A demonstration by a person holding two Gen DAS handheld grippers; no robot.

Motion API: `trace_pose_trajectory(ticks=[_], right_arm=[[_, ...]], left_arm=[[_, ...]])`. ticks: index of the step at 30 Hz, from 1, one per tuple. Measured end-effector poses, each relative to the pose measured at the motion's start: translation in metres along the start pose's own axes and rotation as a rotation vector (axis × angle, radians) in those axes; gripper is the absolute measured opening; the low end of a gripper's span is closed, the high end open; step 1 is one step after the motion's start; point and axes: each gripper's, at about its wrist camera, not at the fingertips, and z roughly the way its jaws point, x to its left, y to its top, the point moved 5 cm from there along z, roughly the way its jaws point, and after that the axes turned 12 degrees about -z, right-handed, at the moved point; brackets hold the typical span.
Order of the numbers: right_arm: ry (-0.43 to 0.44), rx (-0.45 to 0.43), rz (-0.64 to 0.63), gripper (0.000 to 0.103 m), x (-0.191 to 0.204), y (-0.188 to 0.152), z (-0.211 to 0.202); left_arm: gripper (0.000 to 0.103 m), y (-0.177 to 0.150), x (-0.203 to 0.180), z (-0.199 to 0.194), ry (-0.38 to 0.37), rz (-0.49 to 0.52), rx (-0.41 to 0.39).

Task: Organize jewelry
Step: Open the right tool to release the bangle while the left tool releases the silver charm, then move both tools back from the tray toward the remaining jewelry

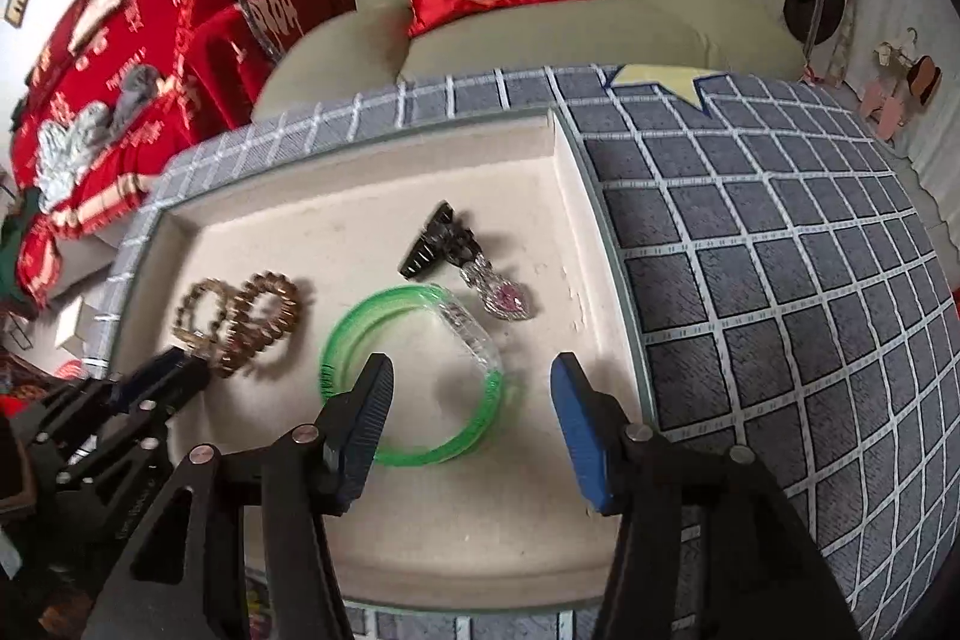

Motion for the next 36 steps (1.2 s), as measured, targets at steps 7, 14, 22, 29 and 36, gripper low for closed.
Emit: trace_pose_trajectory(ticks=[7, 14, 22, 29, 36], right_arm=[[0.041, -0.043, 0.034, 0.06, 0.003, -0.007, -0.023], [0.061, -0.065, 0.051, 0.066, 0.003, -0.014, -0.039], [0.067, -0.064, 0.059, 0.07, 0.003, -0.023, -0.047], [0.085, -0.096, 0.067, 0.083, 0.006, -0.031, -0.068], [0.126, -0.189, 0.066, 0.088, 0.011, -0.045, -0.102]], left_arm=[[0.032, 0.0, -0.001, -0.006, -0.035, -0.02, 0.0], [0.032, 0.004, 0.001, -0.015, -0.042, -0.048, -0.016], [0.103, 0.008, 0.007, -0.044, -0.048, -0.078, -0.113], [0.103, -0.001, 0.015, -0.068, -0.042, -0.077, -0.133], [0.103, -0.027, 0.024, -0.101, -0.06, -0.068, -0.15]])
